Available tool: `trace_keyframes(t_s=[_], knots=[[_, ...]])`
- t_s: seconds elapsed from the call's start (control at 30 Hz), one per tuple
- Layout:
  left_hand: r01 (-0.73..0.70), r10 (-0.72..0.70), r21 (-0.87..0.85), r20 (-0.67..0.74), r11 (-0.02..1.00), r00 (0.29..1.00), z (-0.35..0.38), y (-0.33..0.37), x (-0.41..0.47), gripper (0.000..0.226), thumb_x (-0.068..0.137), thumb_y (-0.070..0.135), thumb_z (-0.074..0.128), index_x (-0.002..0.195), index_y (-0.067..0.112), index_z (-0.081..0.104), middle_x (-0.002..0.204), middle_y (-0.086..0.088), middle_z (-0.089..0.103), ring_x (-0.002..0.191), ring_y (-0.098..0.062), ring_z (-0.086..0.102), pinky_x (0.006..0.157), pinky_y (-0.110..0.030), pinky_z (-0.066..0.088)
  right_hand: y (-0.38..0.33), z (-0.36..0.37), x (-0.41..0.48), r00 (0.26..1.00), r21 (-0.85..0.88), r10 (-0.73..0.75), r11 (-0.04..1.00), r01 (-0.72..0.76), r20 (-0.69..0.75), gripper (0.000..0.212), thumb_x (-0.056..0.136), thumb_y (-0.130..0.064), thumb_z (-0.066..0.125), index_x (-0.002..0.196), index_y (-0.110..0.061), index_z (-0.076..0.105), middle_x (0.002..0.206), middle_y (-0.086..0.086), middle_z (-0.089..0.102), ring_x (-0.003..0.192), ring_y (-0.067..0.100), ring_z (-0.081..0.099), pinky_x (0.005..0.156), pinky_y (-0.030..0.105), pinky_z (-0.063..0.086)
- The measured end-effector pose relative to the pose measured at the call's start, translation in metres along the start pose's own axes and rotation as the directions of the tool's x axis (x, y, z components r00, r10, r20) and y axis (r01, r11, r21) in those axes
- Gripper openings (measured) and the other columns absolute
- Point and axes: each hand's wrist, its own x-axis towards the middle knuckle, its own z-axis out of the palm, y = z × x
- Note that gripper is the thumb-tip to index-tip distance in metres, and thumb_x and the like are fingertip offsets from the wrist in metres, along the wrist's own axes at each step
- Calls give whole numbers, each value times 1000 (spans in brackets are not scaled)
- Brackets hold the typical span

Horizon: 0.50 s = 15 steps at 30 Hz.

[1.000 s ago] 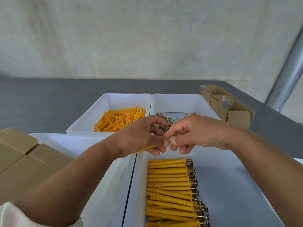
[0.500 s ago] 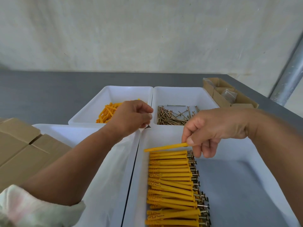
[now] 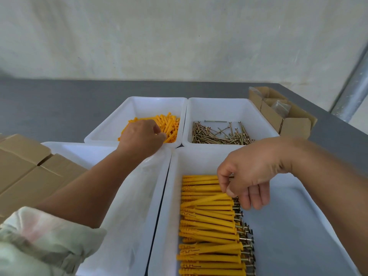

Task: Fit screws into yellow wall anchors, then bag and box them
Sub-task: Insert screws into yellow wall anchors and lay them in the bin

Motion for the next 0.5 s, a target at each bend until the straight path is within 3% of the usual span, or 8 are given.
trace_keyframes(t_s=[0.17,0.37,0.43,0.5], knots=[[1,-15,172,78,985,997,6,-7,5,36,93,48,49,78,18,62,76,2,57,83,-23,54,66,-30,37,1,2,3,997,-30,43,999,-41,57,21,99,-17,56,119,-12,55,89,12,71,65,19,69,66,33,60],[-27,-37,300,207,953,978,10,-9,8,60,96,61,27,73,16,59,84,-3,58,88,-26,54,72,-34,37,3,-1,-1,994,-16,39,999,-37,106,24,101,-16,52,125,-20,55,91,13,72,67,22,71,64,33,61],[-41,-39,331,232,943,972,11,-11,9,64,96,64,22,80,17,63,92,-4,61,90,-25,53,74,-34,37,3,-4,-2,998,6,12,1000,-12,59,20,100,-18,53,119,-20,59,83,9,74,66,20,72,62,32,61],[-48,-44,351,251,935,967,10,-11,10,66,95,66,18,89,20,66,101,-4,62,92,-25,51,76,-35,36,5,-8,-2,992,39,-27,999,32,-123,12,99,-20,54,106,-20,64,72,3,74,60,15,70,56,27,58]])
